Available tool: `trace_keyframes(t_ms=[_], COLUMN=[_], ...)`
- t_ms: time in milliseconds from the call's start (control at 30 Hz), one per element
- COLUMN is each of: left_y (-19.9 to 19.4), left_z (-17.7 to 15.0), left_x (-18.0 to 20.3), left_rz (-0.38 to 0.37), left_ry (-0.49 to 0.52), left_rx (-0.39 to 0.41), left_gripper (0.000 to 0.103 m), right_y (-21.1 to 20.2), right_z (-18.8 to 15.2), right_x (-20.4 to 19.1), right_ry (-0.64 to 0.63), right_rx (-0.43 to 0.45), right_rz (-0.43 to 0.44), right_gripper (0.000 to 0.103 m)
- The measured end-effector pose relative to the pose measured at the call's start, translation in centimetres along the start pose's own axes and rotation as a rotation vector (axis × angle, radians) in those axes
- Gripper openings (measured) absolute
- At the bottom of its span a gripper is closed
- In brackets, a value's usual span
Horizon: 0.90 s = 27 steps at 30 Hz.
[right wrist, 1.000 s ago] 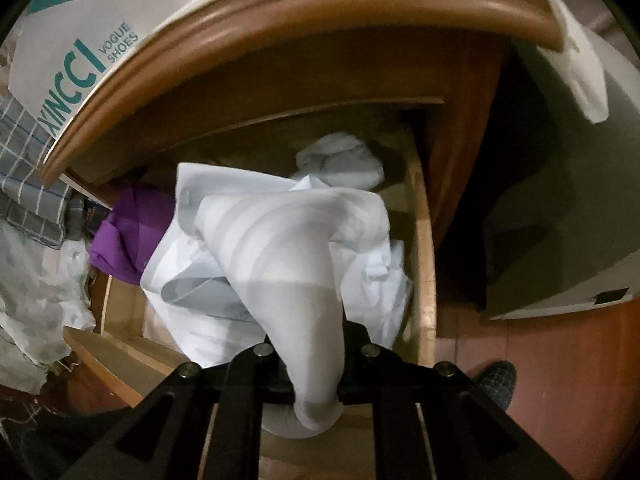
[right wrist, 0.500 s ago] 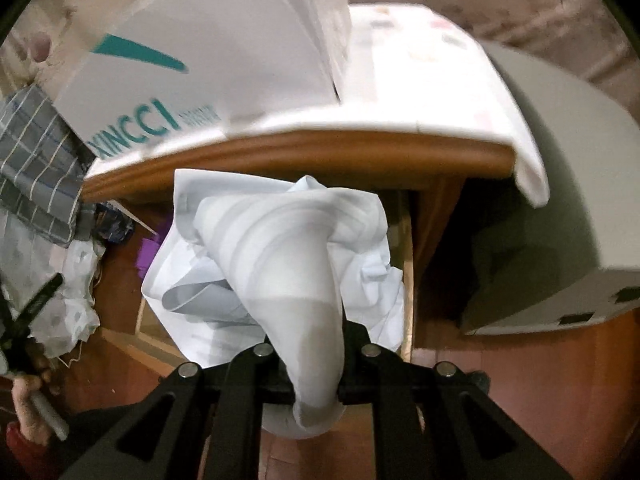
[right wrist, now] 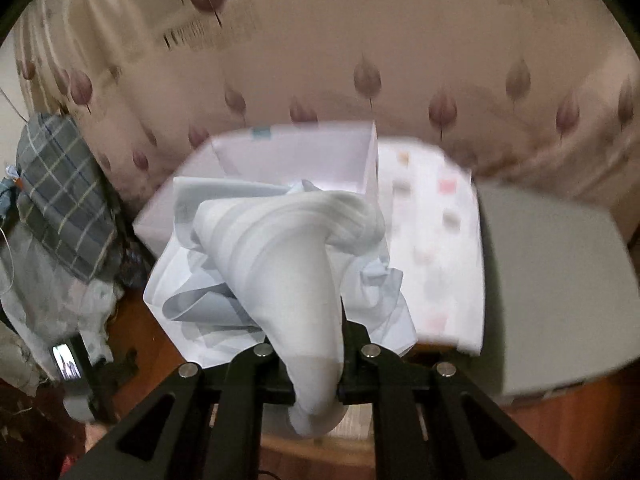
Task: Take underwear out of drawer
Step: 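Carry the white cloth into the white box and open the right tool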
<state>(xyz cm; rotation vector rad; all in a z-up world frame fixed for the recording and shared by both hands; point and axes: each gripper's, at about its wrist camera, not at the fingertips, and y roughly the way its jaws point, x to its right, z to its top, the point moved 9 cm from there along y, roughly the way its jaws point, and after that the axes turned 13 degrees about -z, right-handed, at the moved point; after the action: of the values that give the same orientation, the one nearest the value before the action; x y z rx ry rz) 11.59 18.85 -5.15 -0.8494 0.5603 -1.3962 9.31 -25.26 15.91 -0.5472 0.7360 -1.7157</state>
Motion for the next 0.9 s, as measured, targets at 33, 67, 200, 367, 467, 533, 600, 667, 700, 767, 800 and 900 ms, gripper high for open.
trace_keyframes(t_ms=[33,67,200,367,467,533,600,667,700,767,800,900], left_y=[0.0,0.0,-0.1,0.0,-0.1,-0.2,-0.1,0.0,0.2,0.3,0.4,0.4], left_z=[0.0,0.0,0.1,0.0,0.0,0.0,0.0,-0.1,-0.1,-0.2,-0.2,-0.2], left_x=[-0.1,-0.2,-0.2,-0.3,-0.5,-0.7,-1.0,-1.3,-1.4,-1.4,-1.4,-1.4], left_rz=[0.001,0.0,0.003,0.004,0.007,0.009,0.009,0.007,0.007,0.005,0.004,0.003], left_ry=[-0.002,-0.005,-0.004,-0.009,-0.009,-0.011,-0.016,-0.029,-0.033,-0.039,-0.042,-0.041], left_rx=[-0.001,0.001,0.006,-0.001,-0.002,-0.004,-0.01,-0.016,-0.021,-0.028,-0.031,-0.03], left_gripper=[0.09,0.09,0.09,0.09,0.09,0.09,0.09,0.09,0.09,0.09,0.09,0.09], right_y=[-0.5,-0.9,-1.3,1.2,4.5,7.3,9.7,11.6,12.8,14.3,14.9,16.4], right_z=[1.0,2.7,7.6,10.8,10.6,10.0,9.2,8.4,7.9,7.1,6.7,5.8], right_x=[-0.3,-0.5,-2.0,-4.5,-5.5,-6.2,-6.6,-6.8,-6.9,-6.7,-6.7,-6.4], right_ry=[-0.001,-0.004,-0.022,-0.06,-0.065,-0.086,-0.097,-0.095,-0.095,-0.078,-0.066,-0.046], right_rx=[0.016,0.045,0.114,0.12,0.06,0.007,-0.038,-0.079,-0.105,-0.145,-0.165,-0.214], right_rz=[-0.004,-0.013,-0.039,-0.081,-0.088,-0.107,-0.125,-0.131,-0.137,-0.139,-0.136,-0.14], right_gripper=[0.011,0.011,0.011,0.011,0.011,0.011,0.011,0.011,0.011,0.012,0.012,0.017])
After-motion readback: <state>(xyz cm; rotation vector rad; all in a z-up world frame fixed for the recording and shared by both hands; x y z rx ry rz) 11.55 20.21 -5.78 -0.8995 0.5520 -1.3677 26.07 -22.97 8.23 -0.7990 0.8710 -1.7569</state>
